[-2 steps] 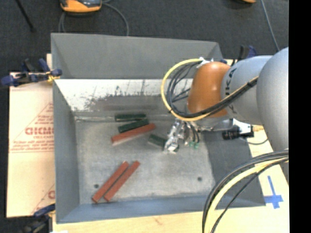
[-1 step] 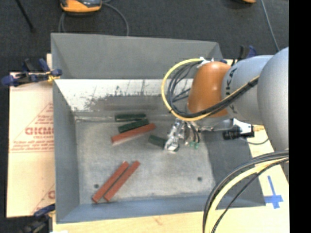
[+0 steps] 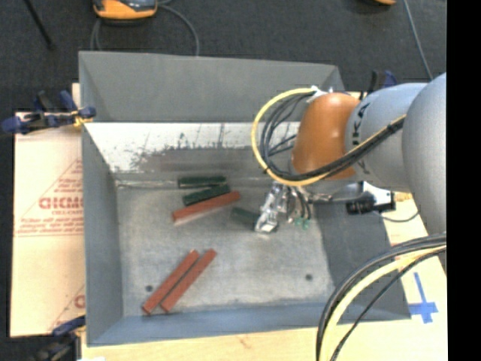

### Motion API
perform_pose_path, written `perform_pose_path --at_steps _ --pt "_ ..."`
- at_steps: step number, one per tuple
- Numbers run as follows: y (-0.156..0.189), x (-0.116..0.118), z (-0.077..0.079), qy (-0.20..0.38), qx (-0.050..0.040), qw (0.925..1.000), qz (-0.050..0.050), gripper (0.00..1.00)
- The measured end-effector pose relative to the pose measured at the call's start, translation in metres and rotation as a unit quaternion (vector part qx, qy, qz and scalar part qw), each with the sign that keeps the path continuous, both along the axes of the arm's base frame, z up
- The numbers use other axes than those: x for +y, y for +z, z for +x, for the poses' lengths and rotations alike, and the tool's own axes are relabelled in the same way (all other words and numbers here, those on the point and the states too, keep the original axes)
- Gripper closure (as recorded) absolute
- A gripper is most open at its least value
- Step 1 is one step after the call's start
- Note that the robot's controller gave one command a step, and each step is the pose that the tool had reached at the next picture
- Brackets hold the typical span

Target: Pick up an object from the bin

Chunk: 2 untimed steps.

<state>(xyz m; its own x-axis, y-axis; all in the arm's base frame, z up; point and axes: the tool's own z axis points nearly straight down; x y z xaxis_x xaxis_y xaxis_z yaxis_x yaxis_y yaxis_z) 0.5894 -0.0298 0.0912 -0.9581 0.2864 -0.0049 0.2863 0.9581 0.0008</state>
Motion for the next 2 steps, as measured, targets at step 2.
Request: perform_pose_path --at_steps 2 --pt "0.036 0.000 -0.002 0.001 0.0042 1.0000 0.001 1.00"
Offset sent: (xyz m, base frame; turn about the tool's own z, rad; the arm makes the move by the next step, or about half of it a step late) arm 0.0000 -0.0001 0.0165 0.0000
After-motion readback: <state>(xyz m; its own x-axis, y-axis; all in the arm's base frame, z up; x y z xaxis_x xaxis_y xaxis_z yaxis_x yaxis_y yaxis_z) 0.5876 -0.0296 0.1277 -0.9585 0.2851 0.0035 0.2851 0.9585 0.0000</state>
